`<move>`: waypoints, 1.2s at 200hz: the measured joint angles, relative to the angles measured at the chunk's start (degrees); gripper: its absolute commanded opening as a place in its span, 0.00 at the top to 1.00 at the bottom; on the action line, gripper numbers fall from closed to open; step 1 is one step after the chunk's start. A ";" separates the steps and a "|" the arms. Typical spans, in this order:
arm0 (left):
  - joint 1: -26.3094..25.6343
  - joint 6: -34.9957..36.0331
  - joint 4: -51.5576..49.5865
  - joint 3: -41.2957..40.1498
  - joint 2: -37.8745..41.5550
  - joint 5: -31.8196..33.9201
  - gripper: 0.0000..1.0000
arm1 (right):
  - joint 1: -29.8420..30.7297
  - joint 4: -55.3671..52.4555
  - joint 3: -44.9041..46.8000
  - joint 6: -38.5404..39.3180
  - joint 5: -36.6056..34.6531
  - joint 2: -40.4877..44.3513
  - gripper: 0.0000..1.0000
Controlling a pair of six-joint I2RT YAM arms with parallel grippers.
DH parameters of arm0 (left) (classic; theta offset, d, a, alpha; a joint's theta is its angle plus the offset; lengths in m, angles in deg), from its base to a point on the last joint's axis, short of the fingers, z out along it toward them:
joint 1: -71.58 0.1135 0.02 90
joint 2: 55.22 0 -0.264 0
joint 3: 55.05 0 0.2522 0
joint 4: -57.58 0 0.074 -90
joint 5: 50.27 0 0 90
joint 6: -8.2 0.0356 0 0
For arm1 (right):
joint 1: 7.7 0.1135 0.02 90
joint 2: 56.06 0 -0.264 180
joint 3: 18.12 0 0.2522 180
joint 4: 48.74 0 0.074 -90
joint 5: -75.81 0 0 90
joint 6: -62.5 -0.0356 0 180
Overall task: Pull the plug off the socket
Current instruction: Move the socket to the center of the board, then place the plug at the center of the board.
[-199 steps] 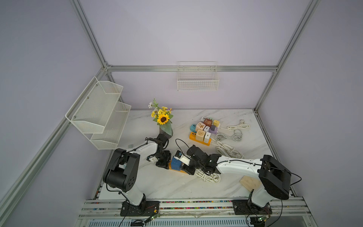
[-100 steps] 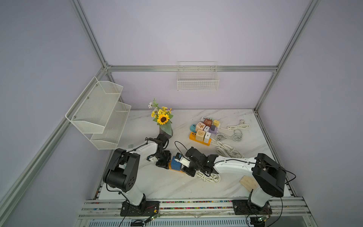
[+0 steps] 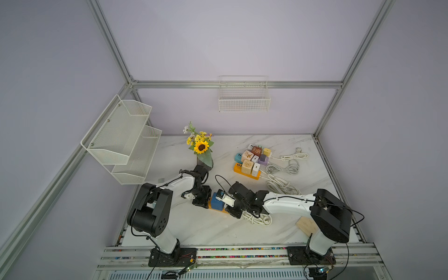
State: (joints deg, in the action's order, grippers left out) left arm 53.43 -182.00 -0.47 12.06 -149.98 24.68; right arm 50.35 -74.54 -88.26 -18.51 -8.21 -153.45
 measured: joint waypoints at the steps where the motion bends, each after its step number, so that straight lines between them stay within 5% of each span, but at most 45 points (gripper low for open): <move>1: 0.00 0.00 0.00 0.02 0.00 0.00 1.00 | 0.00 0.00 -0.04 -0.02 0.04 0.00 0.86; 157: -0.92 2.51 -0.79 1.68 -0.74 3.98 1.00 | -1.75 -7.56 -0.72 -10.36 2.32 9.01 0.86; 240: 6.93 8.94 2.99 -1.70 2.78 5.57 1.00 | -13.31 -37.81 0.26 -39.15 -8.02 23.96 0.86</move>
State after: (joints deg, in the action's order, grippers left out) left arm 60.36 -173.06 2.52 10.35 -147.21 30.26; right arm 37.03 -112.35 -87.99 -57.66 -16.23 -129.49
